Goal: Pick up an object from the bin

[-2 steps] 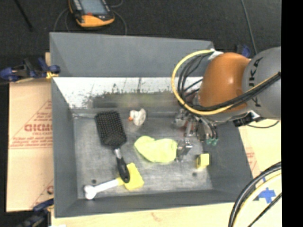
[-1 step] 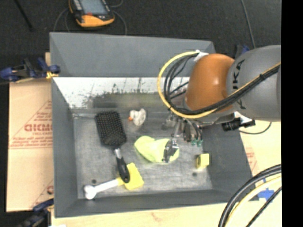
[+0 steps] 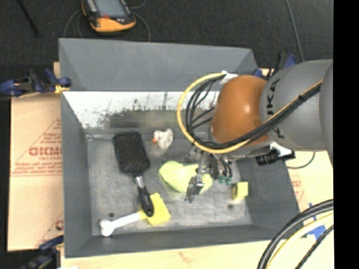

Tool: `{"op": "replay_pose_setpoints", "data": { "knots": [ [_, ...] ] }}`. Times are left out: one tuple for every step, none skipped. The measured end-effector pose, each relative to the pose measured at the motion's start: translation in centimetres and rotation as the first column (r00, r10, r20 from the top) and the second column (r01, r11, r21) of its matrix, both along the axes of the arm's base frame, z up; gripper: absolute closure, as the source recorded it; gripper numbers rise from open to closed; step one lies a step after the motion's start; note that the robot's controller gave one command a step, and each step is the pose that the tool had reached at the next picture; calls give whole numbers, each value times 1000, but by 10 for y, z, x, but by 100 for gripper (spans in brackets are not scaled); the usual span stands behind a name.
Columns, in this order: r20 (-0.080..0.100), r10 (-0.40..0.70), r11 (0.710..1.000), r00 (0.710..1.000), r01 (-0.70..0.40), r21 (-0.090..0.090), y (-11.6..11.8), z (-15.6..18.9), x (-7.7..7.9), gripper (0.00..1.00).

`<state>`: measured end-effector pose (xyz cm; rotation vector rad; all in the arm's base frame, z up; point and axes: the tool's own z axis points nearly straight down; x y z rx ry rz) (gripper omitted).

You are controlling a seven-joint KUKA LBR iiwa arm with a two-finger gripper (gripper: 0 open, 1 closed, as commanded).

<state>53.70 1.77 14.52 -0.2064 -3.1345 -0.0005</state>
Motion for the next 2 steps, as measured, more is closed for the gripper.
{"op": "replay_pose_setpoints", "data": {
  "knots": [
    [11, -167, 986, 986, 167, 3, -5, -45, -4, 0],
    [4, -263, 965, 965, 263, 2, -8, -71, 1, 100]
  ]
}}
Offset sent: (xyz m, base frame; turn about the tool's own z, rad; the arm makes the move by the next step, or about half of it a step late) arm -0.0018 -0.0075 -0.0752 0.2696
